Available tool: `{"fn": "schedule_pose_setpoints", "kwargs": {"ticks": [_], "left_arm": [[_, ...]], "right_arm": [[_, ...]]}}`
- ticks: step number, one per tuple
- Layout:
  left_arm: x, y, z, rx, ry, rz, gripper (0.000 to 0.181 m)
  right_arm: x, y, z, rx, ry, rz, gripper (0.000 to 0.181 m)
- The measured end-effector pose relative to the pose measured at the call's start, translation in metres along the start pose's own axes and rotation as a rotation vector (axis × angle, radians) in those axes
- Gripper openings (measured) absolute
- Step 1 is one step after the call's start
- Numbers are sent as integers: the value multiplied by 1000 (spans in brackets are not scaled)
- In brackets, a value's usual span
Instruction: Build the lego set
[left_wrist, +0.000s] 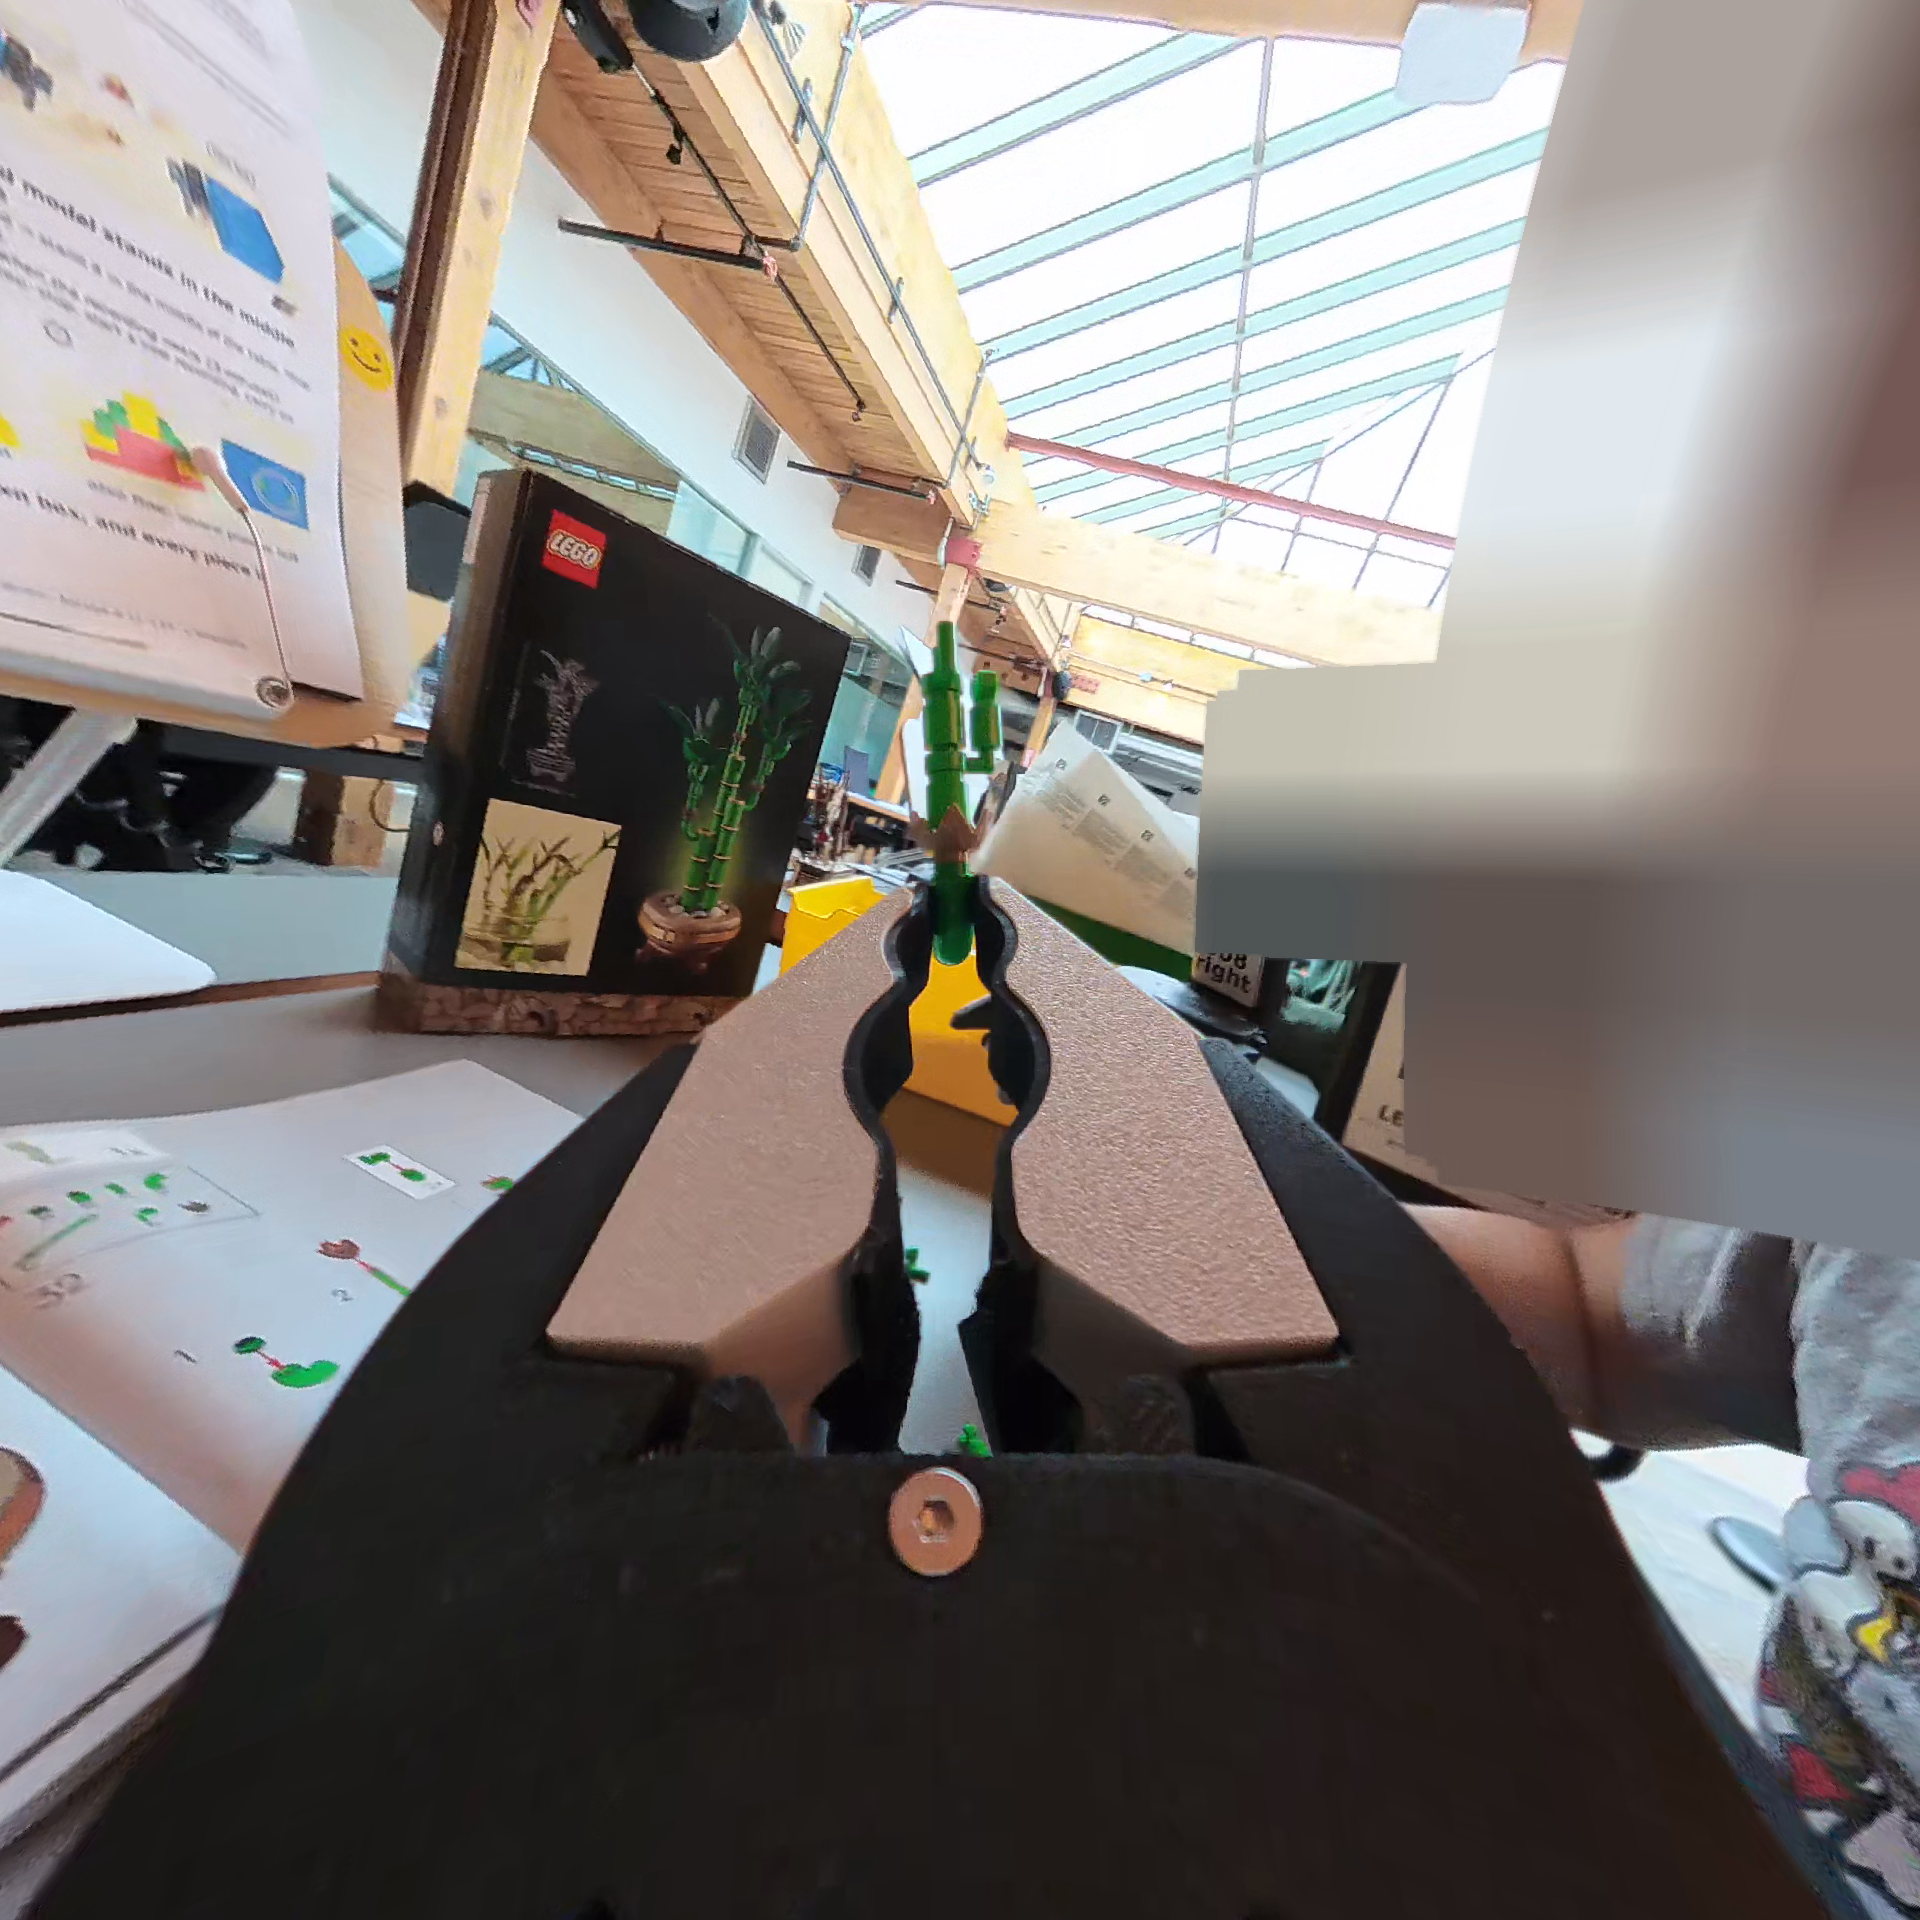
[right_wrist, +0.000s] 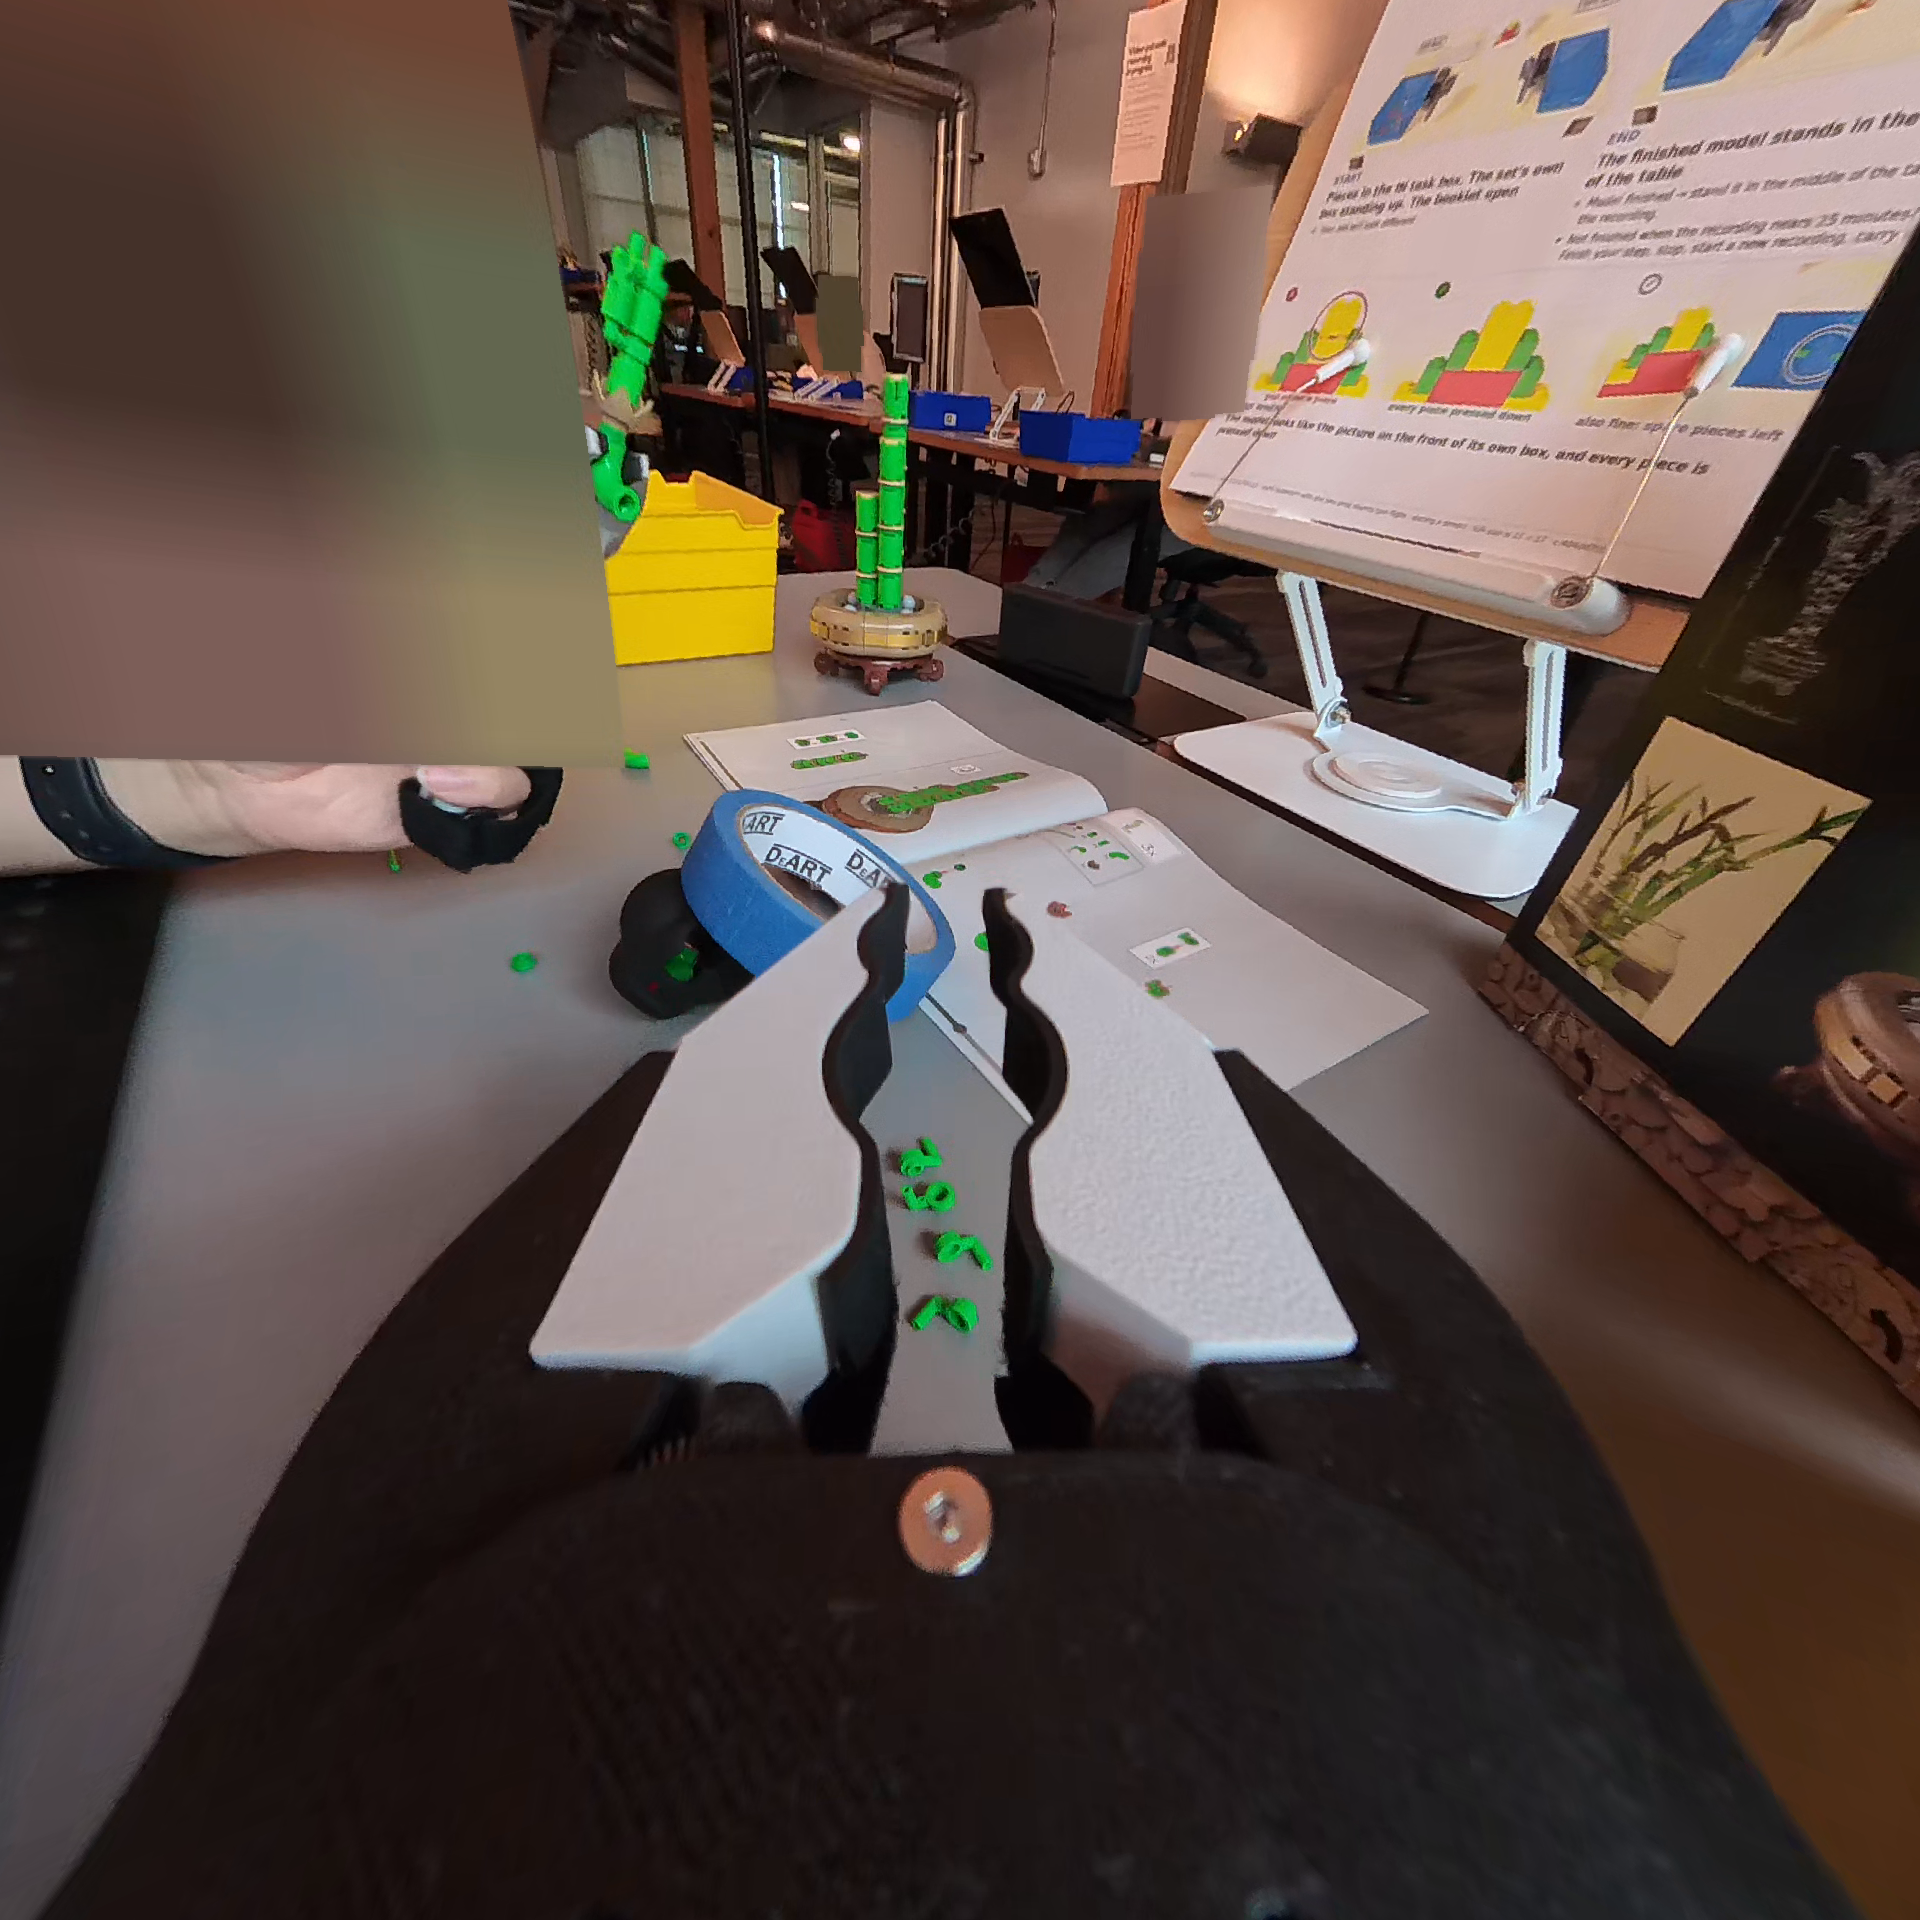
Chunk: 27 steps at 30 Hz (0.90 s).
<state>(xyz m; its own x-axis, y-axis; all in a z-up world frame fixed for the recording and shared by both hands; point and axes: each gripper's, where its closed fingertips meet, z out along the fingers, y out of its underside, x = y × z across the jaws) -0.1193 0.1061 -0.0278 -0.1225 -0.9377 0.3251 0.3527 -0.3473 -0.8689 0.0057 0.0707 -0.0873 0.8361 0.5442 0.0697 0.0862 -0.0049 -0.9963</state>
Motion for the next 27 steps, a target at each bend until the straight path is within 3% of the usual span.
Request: {"fn": "schedule_pose_setpoints", "kwargs": {"ticks": [1,27], "left_arm": [[0,0,0,-1,-5,19,5],[-9,13,2,-41,-13,-39,4]], "right_arm": [[0,2,1,-11,-1,1,13],[-8,14,6,-87,-17,-75,11]]}}
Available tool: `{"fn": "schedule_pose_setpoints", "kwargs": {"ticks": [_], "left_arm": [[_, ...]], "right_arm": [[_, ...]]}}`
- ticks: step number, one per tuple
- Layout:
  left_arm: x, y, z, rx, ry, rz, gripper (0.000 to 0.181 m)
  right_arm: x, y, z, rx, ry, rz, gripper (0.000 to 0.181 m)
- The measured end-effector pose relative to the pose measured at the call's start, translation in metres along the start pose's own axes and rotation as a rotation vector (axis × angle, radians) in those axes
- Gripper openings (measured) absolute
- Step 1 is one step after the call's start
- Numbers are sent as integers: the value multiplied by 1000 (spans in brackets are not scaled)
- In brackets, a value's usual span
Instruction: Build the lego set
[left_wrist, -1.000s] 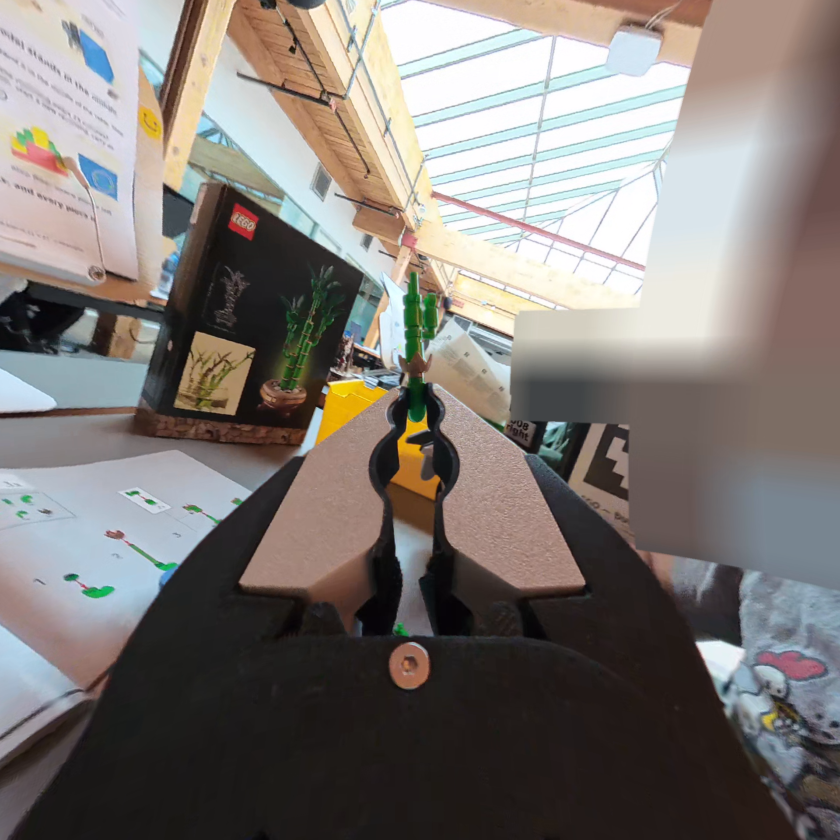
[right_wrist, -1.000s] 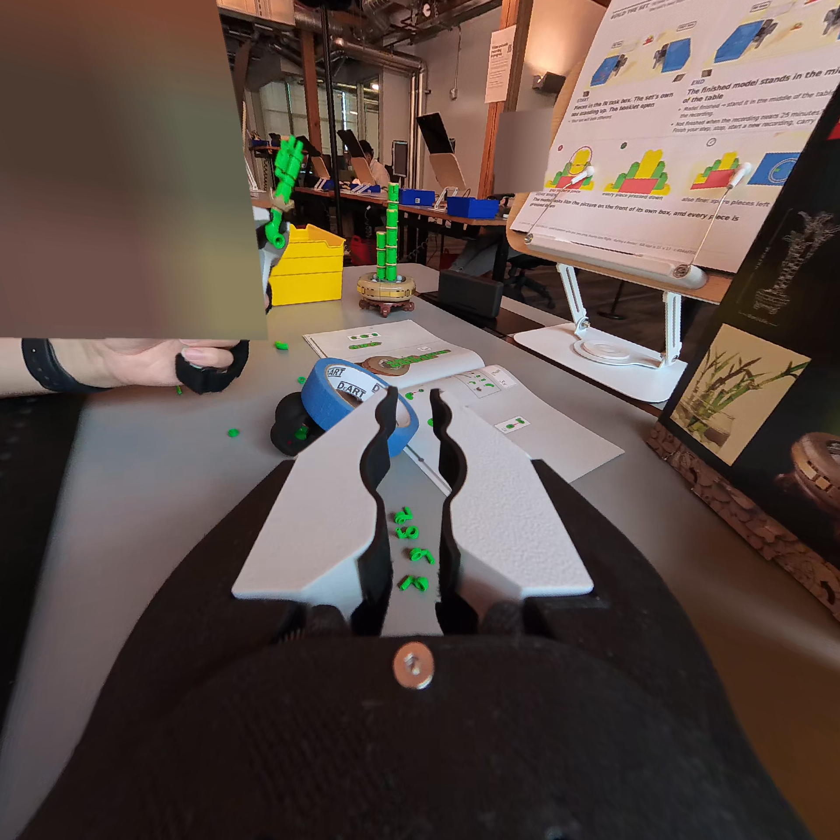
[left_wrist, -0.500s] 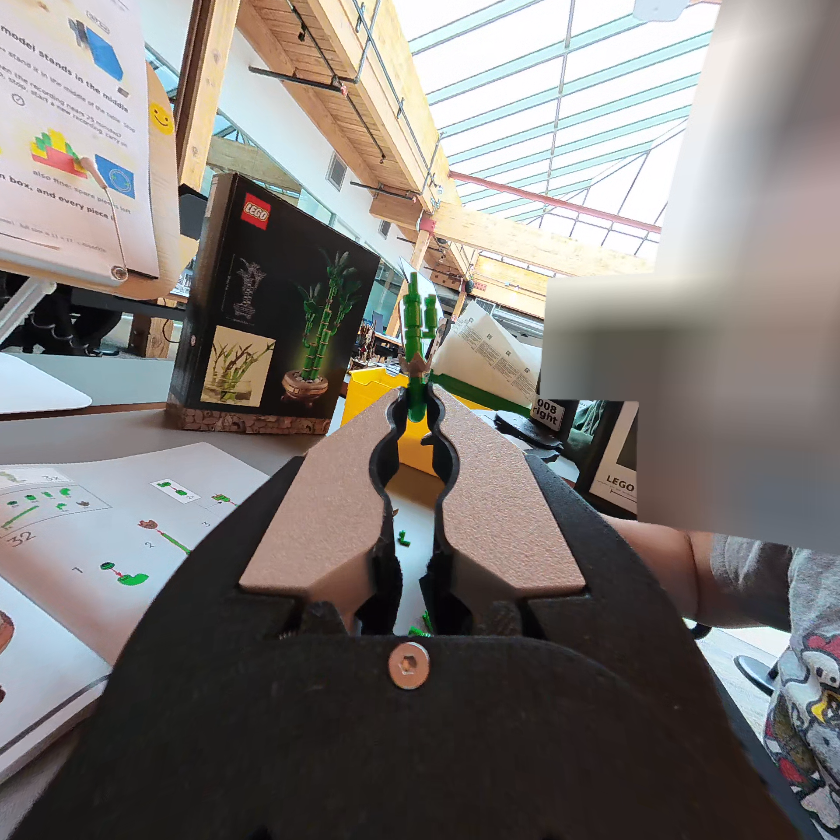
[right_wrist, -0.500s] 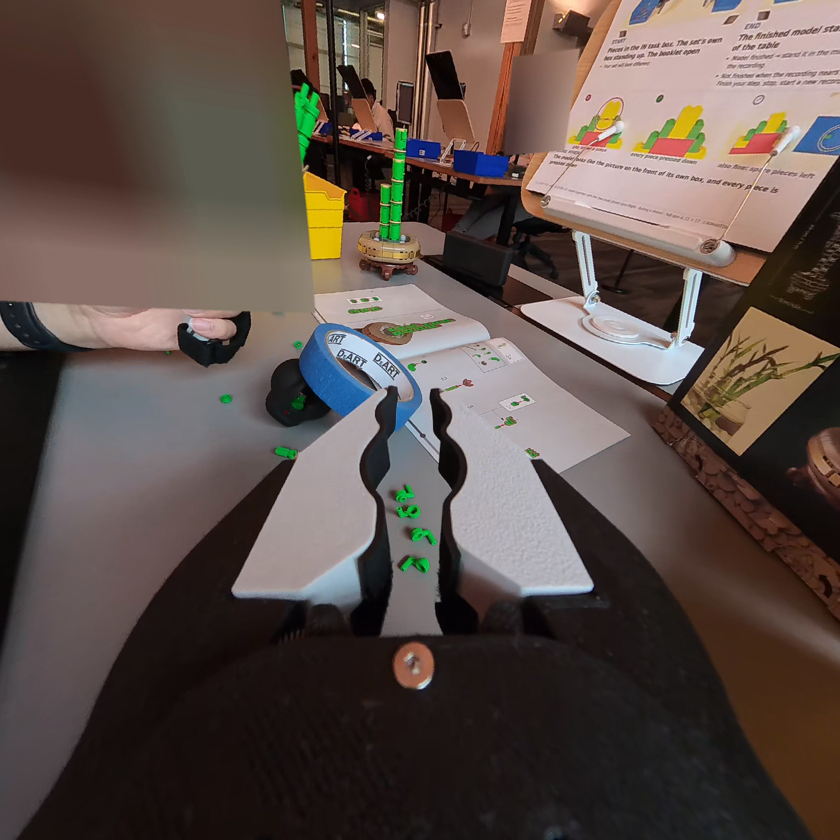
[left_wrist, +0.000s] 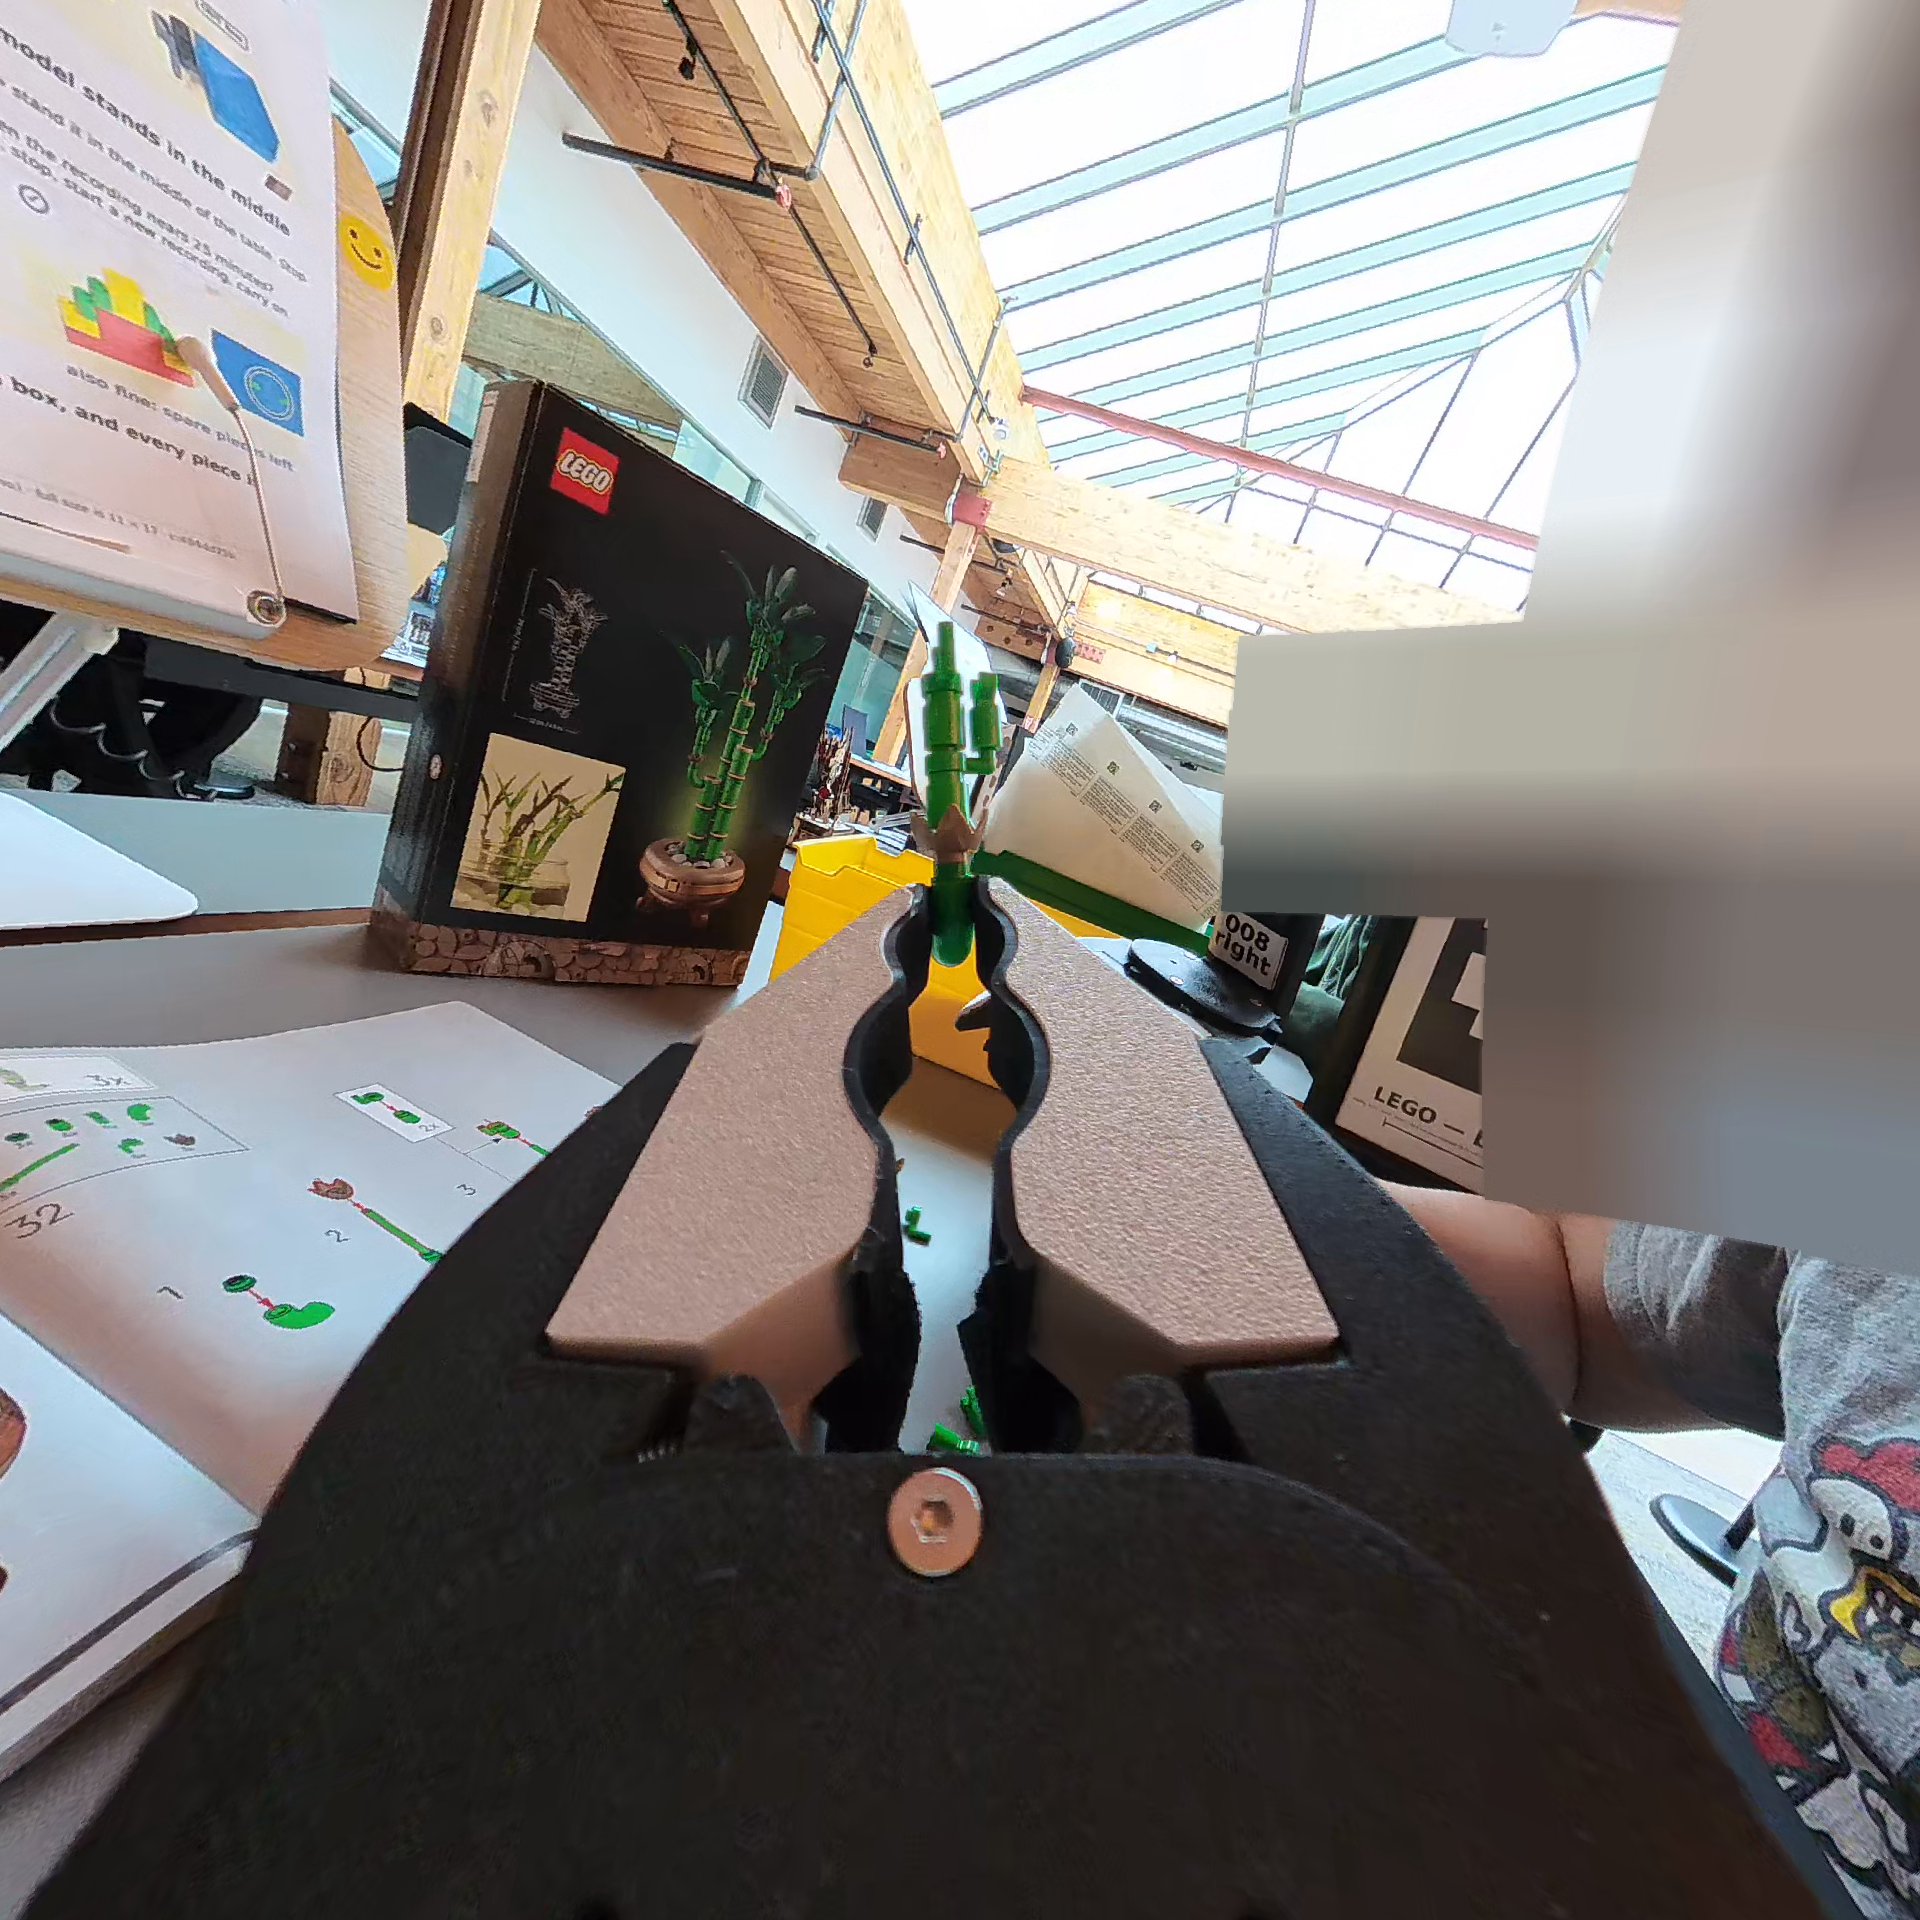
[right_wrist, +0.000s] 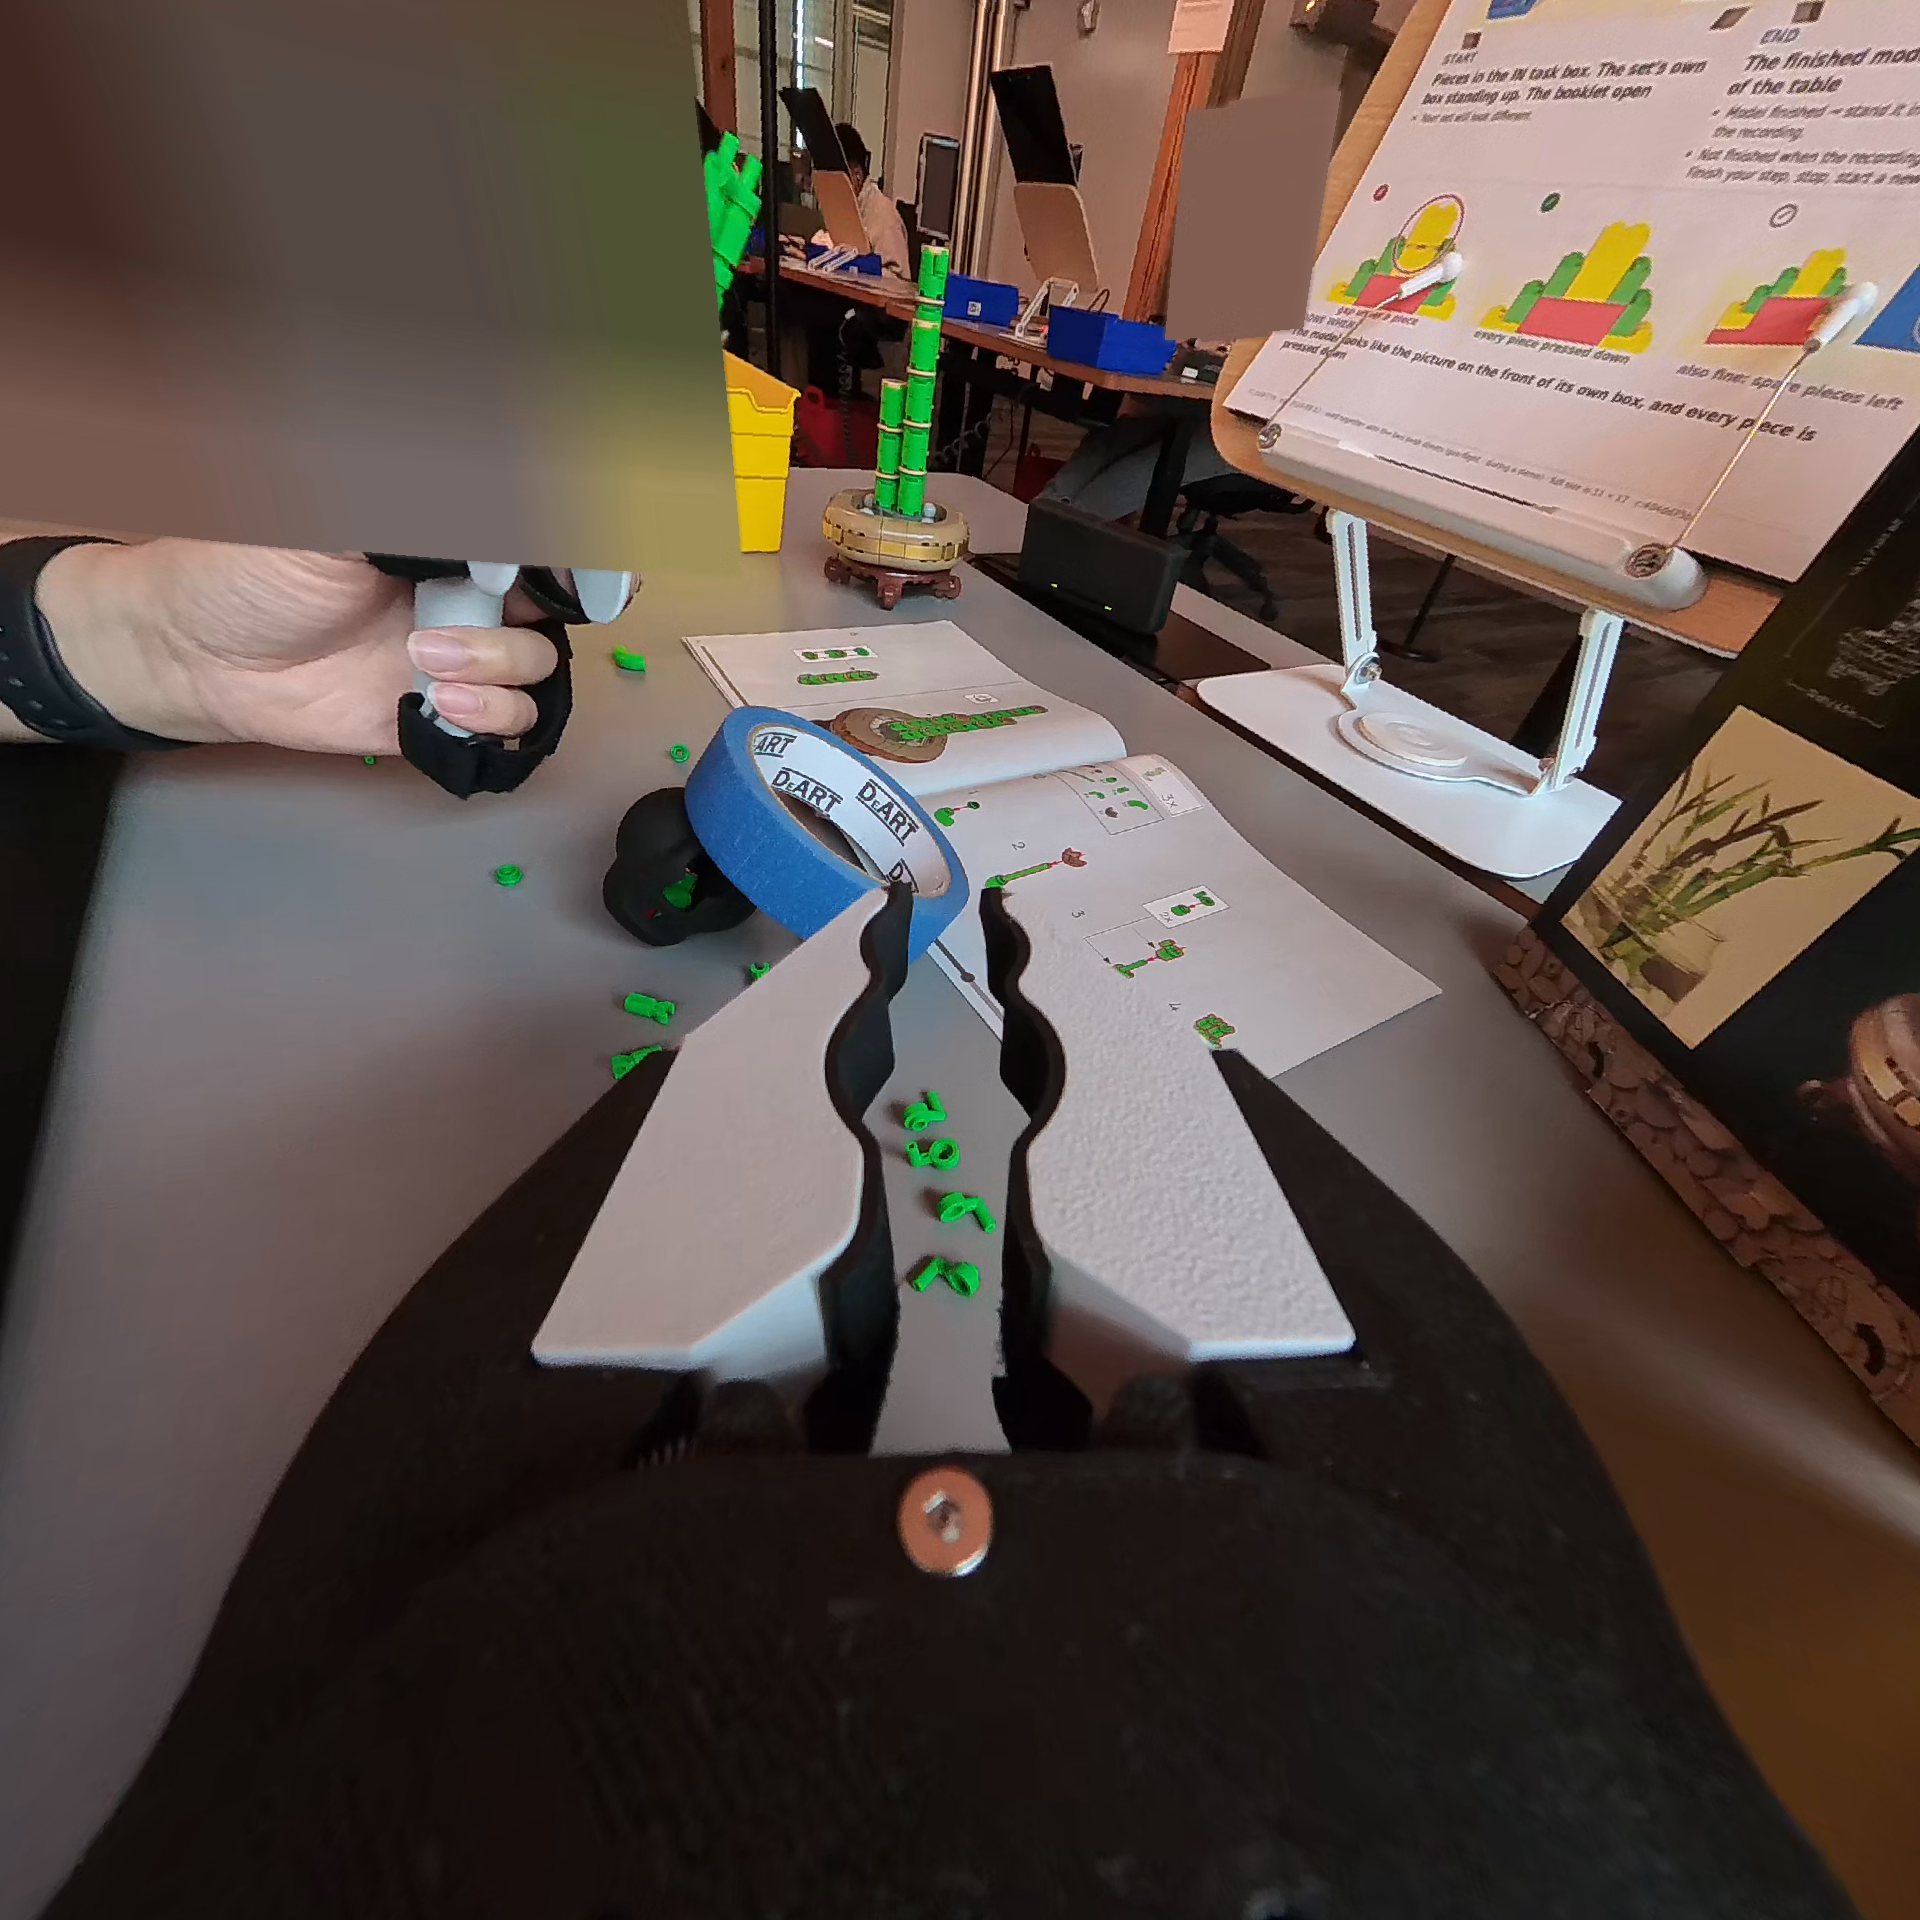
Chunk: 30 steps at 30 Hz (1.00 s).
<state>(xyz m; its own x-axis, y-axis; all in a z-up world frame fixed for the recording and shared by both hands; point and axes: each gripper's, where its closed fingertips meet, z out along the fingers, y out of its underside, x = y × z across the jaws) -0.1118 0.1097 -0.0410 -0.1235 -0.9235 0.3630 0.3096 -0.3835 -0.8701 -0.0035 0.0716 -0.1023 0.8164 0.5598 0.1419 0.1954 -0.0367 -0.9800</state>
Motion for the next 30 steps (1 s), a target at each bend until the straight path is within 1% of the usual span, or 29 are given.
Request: {"fn": "schedule_pose_setpoints", "kwargs": {"ticks": [30], "left_arm": [[-3,-2,-3,4,-7,-14,4]], "right_arm": [[0,1,0,-7,3,-17,11]]}}
